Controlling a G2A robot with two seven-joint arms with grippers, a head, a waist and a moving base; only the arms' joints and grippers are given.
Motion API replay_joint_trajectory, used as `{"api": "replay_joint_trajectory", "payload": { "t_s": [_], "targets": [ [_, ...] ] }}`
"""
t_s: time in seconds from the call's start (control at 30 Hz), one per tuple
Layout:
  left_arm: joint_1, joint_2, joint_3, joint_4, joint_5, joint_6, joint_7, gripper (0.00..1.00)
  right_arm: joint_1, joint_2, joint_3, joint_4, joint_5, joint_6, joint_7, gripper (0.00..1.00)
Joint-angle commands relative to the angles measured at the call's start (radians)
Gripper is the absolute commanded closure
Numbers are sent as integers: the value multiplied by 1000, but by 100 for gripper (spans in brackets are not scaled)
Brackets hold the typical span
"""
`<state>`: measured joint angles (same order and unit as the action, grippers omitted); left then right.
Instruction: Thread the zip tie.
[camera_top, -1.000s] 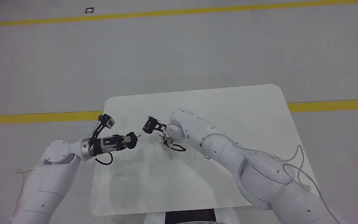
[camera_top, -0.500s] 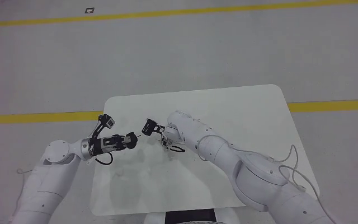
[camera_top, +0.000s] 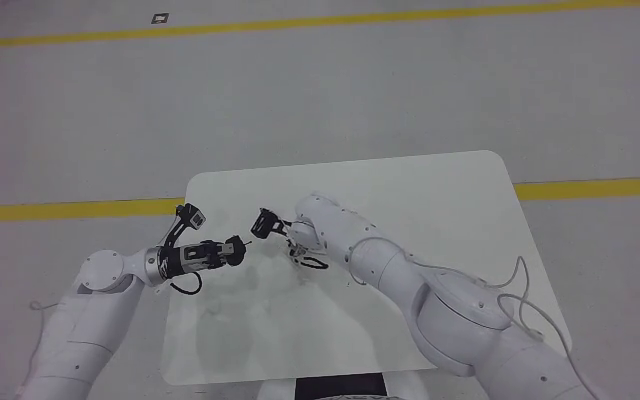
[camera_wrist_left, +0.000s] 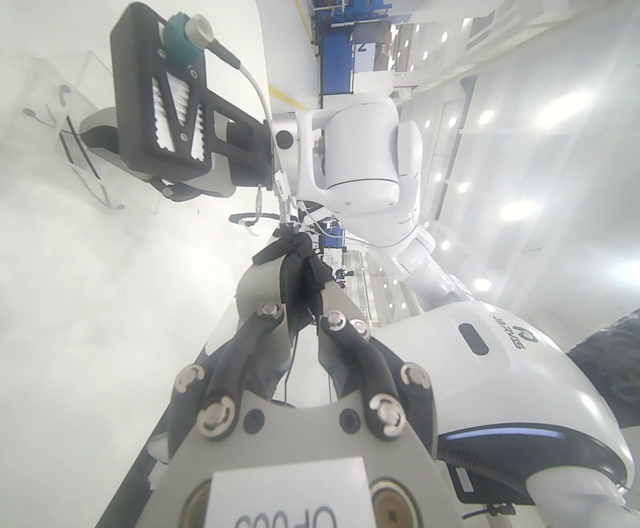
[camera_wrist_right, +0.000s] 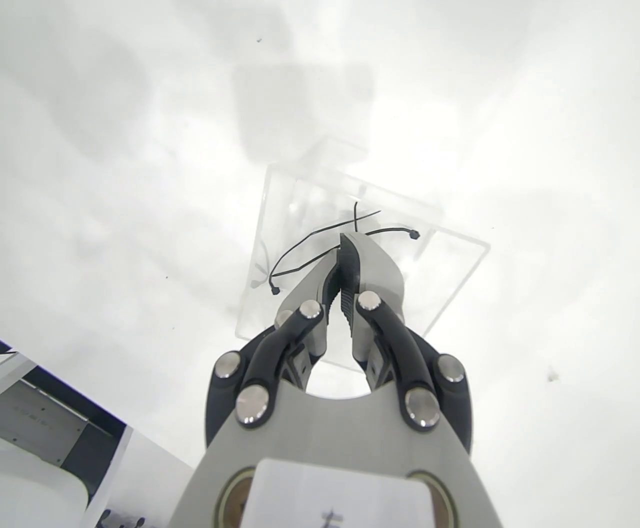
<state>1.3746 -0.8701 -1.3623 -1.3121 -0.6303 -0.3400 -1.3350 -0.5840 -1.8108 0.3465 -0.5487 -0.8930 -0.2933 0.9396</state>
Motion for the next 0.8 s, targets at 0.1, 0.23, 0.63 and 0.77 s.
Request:
{"api": "replay_joint_trajectory", "payload": {
  "t_s": [0.1, 0.23, 0.63, 0.77],
  "targets": [
    [0, 0, 0, 0, 0, 0, 0, 100, -3, 7, 14, -22, -14, 14, 3, 100],
    [0, 0, 0, 0, 0, 0, 0, 100, -13, 13, 28, -25, -12, 8, 5, 100],
    [0, 0, 0, 0, 0, 0, 0, 100, -30, 15, 57, -45, -5, -2, 32, 96],
    [0, 0, 0, 0, 0, 0, 0, 100, -34, 12, 59, -47, -12, -2, 36, 93]
  ]
}}
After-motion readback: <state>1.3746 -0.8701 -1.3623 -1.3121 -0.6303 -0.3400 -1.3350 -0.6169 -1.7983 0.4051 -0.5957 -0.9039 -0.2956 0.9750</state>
